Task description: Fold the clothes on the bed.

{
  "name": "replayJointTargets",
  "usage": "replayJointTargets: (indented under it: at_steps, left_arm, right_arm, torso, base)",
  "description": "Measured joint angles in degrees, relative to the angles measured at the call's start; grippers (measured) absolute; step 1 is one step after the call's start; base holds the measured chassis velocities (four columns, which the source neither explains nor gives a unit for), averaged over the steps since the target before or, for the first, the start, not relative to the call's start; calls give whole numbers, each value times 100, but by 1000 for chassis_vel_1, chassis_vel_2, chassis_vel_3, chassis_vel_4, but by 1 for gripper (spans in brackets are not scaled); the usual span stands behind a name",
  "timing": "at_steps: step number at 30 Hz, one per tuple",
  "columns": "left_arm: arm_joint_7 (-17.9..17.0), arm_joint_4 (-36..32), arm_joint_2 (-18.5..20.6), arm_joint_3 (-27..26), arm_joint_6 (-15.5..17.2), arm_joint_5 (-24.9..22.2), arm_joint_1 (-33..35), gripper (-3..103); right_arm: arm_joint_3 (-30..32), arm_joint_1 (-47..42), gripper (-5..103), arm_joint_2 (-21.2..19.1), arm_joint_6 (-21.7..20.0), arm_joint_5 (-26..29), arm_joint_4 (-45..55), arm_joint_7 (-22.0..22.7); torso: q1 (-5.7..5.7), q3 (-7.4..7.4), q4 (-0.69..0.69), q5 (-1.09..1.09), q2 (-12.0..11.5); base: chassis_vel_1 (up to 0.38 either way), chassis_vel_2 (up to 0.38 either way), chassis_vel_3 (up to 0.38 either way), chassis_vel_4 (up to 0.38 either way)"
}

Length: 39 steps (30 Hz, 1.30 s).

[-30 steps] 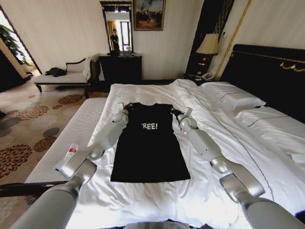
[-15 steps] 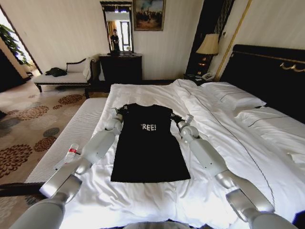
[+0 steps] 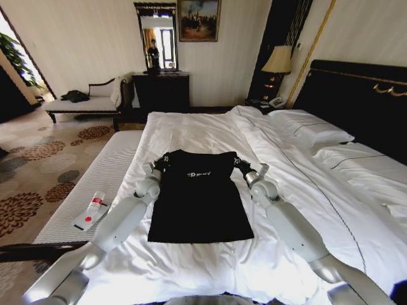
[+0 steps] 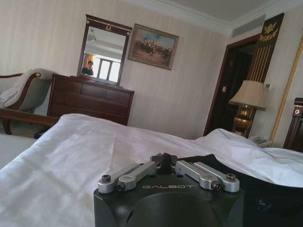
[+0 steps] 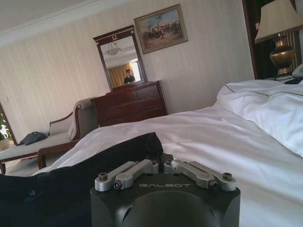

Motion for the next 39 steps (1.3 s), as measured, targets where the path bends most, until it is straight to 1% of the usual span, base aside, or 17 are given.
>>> replayJointTargets:
  at_steps: [3, 5, 8, 12, 14, 16, 19, 20, 23, 24, 27, 29, 34, 36, 38, 39]
  left_arm:
    - [-78, -329, 133, -108, -15, 12, 284, 0]
    - [-92, -417, 169, -140, -17, 17, 364, 0]
    - [-141, -705, 290, -267, -41, 69, 709, 0]
    - [-188, -916, 328, -335, -69, 142, 975, 0]
    - [-227, -1109, 351, -383, -112, 260, 1244, 0]
    - [-234, -1189, 368, -405, -132, 312, 1362, 0]
    - [-251, -1495, 409, -549, -172, 494, 1853, 0]
    - [-251, -1495, 409, -549, -172, 494, 1853, 0]
    - [-247, -1719, 411, -698, -237, 707, 2301, 0]
    - [-247, -1719, 411, -698, -237, 707, 2301, 0]
    - [-232, -1824, 401, -798, -300, 897, 2591, 0]
    - [-232, -1850, 402, -818, -307, 928, 2647, 0]
    - [-266, -2167, 472, -954, -329, 1089, 3046, 0]
    - [-266, -2203, 473, -974, -337, 1119, 3114, 0]
    - [-261, -2301, 451, -1049, -381, 1284, 3409, 0]
    - [-261, -2301, 451, -1049, -381, 1284, 3409, 0]
  right_arm:
    - [78, -378, 0, -39, 46, -97, 310, 41]
    - [98, -478, 0, -46, 59, -141, 377, 43]
    - [182, -811, 0, -69, 106, -292, 585, 45]
    - [277, -1006, 0, -87, 152, -384, 679, 40]
    - [371, -1170, 0, -95, 164, -403, 781, 38]
    - [416, -1246, 0, -95, 165, -412, 839, 39]
    - [611, -1554, 0, -77, 167, -473, 1069, 41]
    - [611, -1554, 0, -77, 167, -473, 1069, 41]
    - [831, -1917, 0, -46, 177, -547, 1269, 39]
    - [831, -1917, 0, -46, 177, -547, 1269, 39]
    - [985, -2251, 0, 5, 202, -659, 1390, 13]
    - [1010, -2332, 0, 21, 210, -685, 1417, 7]
    - [1119, -2832, 0, 148, 276, -931, 1574, -64]
    - [1130, -2868, 0, 163, 279, -952, 1588, -68]
    - [1201, -3016, 0, 222, 291, -1019, 1646, -80]
    - [1201, -3016, 0, 222, 291, -1019, 1646, -80]
  torso:
    - [1, 0, 1, 1, 0]
    - [1, 0, 1, 0, 0]
    - [1, 0, 1, 1, 0]
    - [1, 0, 1, 1, 0]
    - [1, 0, 1, 1, -1]
    - [2, 0, 0, 1, -1]
    - [2, 0, 1, 1, -1]
    - [2, 0, 1, 1, -1]
    - [1, 0, 1, 0, -1]
    - [1, 0, 1, 0, -1]
    - [1, 0, 0, 1, -1]
    - [1, 0, 0, 1, 0]
    - [1, 0, 0, 1, 0]
    - [1, 0, -1, 1, 0]
    - [1, 0, 2, 2, 0]
    - [1, 0, 2, 2, 0]
  base:
    - [0, 0, 0, 0]
    - [0, 0, 0, 0]
    - [0, 0, 0, 0]
    - [0, 0, 0, 0]
    - [0, 0, 0, 0]
    - [0, 0, 0, 0]
    - [0, 0, 0, 0]
    - [0, 0, 0, 0]
    - [0, 0, 0, 0]
    - [0, 0, 0, 0]
    - [0, 0, 0, 0]
    - [0, 0, 0, 0]
    - [0, 0, 0, 0]
    - [0, 0, 0, 0]
    - [0, 0, 0, 0]
    - [0, 0, 0, 0]
